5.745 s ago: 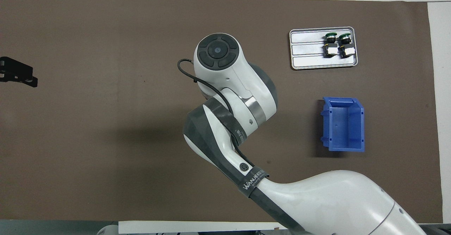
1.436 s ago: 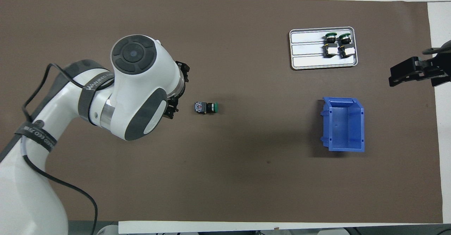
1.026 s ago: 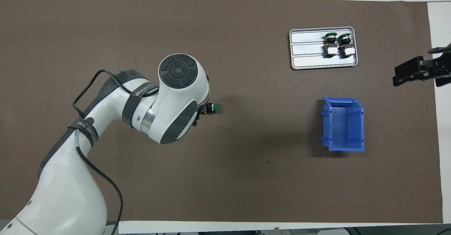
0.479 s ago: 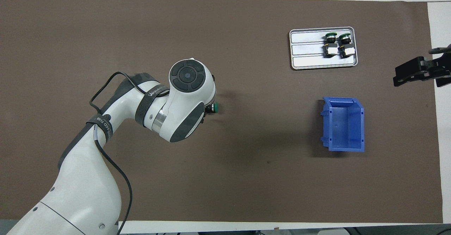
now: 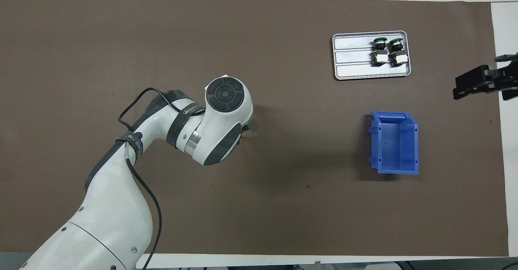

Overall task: Place and press button with both arms
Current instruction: 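Press down on the top of the green button with the left gripper, then open the left gripper and lower it around the green button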

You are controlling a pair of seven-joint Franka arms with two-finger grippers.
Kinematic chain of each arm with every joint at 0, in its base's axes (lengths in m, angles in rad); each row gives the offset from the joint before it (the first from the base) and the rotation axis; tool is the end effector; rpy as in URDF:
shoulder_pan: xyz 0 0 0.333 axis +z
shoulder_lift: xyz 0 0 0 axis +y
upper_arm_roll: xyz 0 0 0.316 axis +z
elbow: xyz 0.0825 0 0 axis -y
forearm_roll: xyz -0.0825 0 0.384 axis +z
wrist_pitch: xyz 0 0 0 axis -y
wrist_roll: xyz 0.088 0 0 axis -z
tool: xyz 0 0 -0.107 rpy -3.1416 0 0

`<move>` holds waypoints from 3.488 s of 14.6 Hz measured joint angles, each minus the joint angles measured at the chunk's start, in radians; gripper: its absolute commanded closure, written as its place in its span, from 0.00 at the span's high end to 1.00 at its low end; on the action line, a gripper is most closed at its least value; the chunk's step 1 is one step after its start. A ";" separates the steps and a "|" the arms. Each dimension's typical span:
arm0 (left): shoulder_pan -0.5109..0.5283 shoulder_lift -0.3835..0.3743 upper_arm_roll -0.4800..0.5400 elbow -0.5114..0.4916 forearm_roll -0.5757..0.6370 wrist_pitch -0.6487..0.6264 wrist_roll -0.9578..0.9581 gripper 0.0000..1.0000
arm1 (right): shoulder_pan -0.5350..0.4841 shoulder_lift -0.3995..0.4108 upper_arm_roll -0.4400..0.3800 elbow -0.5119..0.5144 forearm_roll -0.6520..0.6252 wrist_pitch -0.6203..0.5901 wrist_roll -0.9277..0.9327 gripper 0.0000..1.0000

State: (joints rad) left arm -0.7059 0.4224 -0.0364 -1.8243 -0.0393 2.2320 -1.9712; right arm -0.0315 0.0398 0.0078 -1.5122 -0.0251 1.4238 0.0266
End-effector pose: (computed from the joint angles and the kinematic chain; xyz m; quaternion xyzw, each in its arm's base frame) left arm 0.4737 -0.4340 0.3035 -0.8089 -0.5875 0.0239 0.0022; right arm 0.5508 -0.0161 0.6178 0.9975 -0.0261 -0.0640 0.0124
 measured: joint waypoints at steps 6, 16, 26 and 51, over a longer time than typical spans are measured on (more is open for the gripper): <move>-0.001 0.000 0.000 -0.005 0.000 0.003 -0.025 0.68 | 0.000 -0.001 0.000 -0.002 0.000 0.000 0.000 1.00; -0.009 0.000 0.000 -0.005 0.000 0.008 -0.041 0.37 | 0.000 -0.003 0.000 -0.004 0.000 0.000 0.000 1.00; -0.006 -0.012 0.008 0.012 0.000 0.011 -0.042 0.24 | 0.000 -0.003 0.000 -0.004 0.000 0.000 0.000 1.00; 0.237 -0.158 0.015 -0.171 -1.039 -0.030 0.807 0.20 | 0.003 -0.003 0.000 -0.004 0.000 0.000 0.000 1.00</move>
State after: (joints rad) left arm -0.4685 0.2645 -0.0218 -1.9951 -1.0785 2.2021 -1.1641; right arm -0.0283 0.0366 0.0079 -1.5165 -0.0250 1.4238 0.0265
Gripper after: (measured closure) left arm 0.665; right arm 0.000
